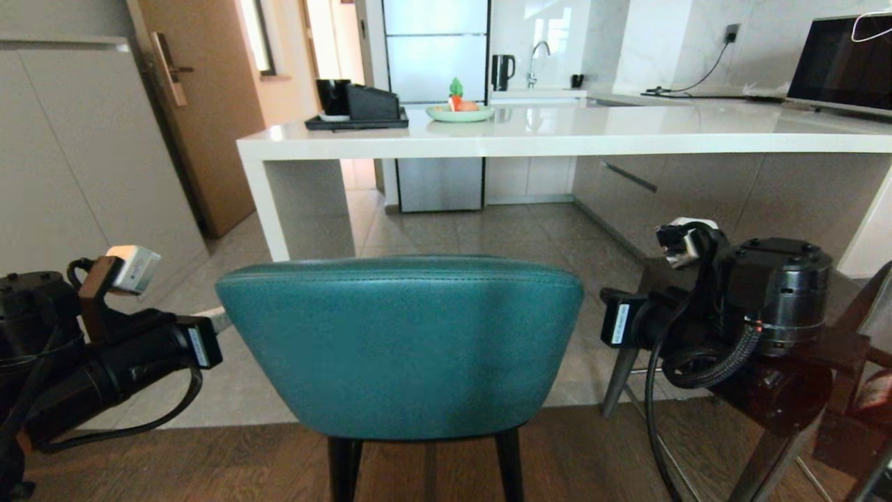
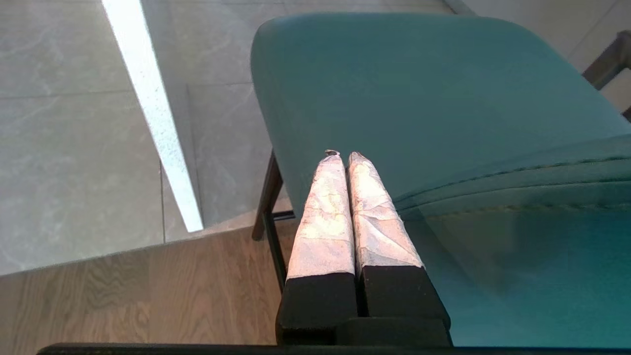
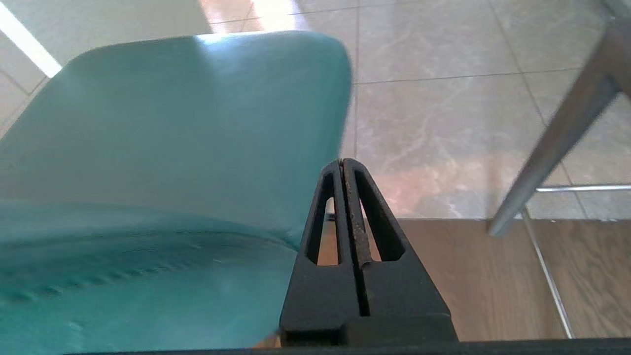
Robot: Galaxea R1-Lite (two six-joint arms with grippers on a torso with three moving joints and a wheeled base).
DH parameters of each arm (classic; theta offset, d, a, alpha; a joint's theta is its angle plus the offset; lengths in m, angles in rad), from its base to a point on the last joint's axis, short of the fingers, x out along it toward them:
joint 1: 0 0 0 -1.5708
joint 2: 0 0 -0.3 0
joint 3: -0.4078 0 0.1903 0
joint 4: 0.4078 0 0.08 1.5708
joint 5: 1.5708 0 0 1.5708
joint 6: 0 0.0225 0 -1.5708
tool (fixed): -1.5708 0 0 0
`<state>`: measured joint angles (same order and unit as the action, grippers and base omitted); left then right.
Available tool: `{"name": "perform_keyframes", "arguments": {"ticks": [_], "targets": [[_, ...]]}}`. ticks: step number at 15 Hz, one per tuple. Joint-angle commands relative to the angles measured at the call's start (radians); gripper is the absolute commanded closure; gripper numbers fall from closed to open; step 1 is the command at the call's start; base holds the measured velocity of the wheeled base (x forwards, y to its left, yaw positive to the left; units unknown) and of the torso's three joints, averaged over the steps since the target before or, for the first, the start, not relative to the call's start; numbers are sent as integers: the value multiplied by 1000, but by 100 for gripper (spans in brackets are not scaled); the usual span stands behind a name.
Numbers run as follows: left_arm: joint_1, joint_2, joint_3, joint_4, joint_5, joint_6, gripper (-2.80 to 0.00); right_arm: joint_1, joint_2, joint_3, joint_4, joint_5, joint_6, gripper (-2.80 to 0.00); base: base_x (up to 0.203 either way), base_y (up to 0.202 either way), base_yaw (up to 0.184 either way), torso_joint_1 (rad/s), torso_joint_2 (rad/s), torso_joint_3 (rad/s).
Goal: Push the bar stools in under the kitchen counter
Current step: Push the blue chair back under the dining table
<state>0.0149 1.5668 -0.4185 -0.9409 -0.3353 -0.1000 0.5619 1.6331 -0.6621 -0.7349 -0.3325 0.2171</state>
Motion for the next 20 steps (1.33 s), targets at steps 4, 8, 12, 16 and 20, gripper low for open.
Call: {"name": "perform_keyframes", "arguments": {"ticks": [4,8,12,16,20], "targets": [[-18,9,1,-6,1,-3,0,38,54,-20,-6,-10,2,0,0,0,0,0,0,0],[-30,13,6,-6,1,-6,0,39,80,2,-34,-10,5,0,0,0,0,0,0,0],[-49,67,38,-117,7,-6,0,38,140,-39,-90,-33,-4,0,0,0,0,0,0,0],[-79,134,47,-231,35,-6,0,38,162,-52,-90,-32,-5,0,0,0,0,0,0,0],[-88,154,44,-234,36,-7,0,36,196,-106,-87,-32,-10,0,0,0,0,0,0,0]]}}
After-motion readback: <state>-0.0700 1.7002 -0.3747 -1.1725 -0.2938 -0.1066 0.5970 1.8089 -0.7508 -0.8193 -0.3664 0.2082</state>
